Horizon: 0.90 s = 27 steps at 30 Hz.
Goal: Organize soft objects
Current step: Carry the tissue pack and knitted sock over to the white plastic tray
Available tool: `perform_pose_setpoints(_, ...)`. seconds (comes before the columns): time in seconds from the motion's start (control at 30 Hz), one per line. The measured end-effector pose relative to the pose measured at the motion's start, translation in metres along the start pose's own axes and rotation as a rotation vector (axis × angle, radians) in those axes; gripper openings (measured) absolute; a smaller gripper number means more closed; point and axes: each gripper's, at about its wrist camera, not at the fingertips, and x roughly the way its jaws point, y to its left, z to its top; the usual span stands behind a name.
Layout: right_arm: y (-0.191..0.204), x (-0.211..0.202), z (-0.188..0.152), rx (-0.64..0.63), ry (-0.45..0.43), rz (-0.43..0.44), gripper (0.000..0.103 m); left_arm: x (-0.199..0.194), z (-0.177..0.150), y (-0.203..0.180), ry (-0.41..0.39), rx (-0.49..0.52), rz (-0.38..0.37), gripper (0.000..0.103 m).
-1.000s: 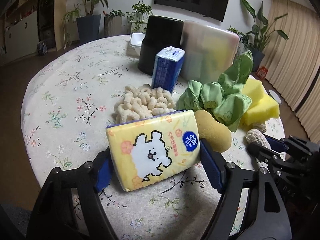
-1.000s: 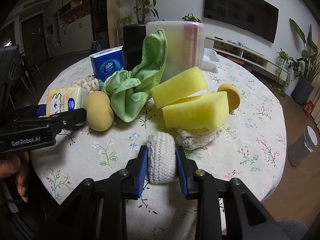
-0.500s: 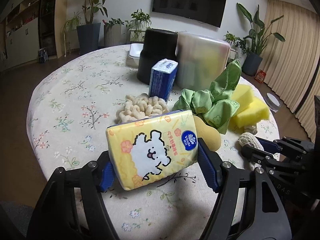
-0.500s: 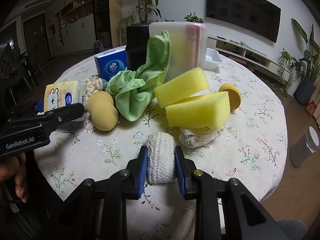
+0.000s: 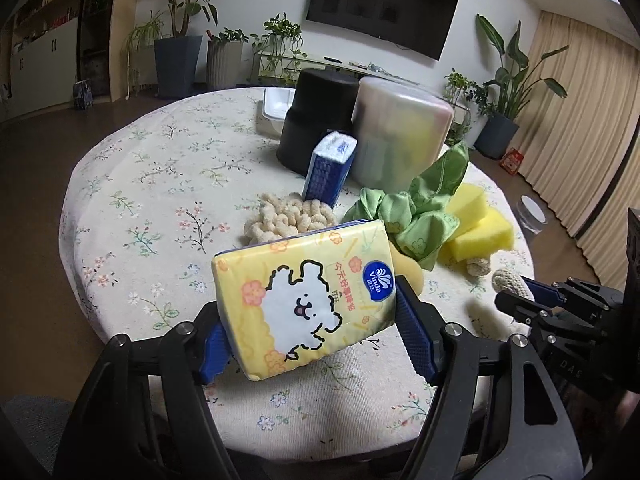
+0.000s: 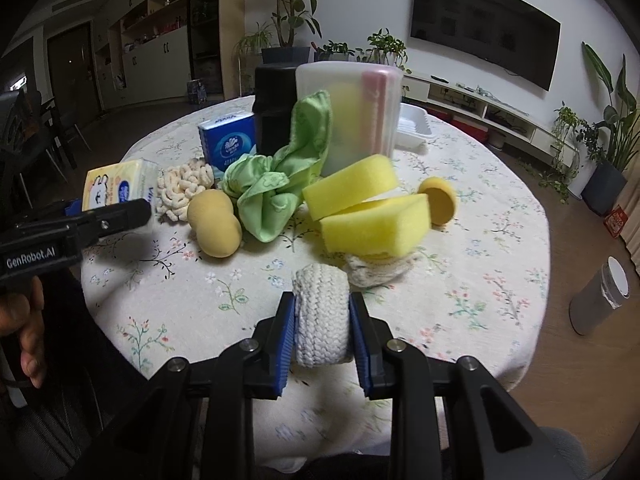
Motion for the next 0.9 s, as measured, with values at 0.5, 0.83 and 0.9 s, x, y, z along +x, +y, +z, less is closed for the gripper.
perform_pose_setpoints(0.5, -0.061, -0.033, 0.047, 0.105, -0.07, -0.018, 0.029, -0.026, 0.076, 0.03, -0.076, 0.013, -0.009, 0.069)
perform_pose_setpoints(0.83, -0.144, -0.018, 0.107, 0.145, -0.096, -0.068, 0.029, 0.024, 0.169, 0.072, -0.082, 0.071, 0.029, 0.069)
perform_pose_setpoints(0.9, -0.165, -0.004, 0.122, 0.153, -0.078, -0.067, 0.029, 0.041, 0.188, 0.074, -0.074, 0.098, 0.031, 0.069)
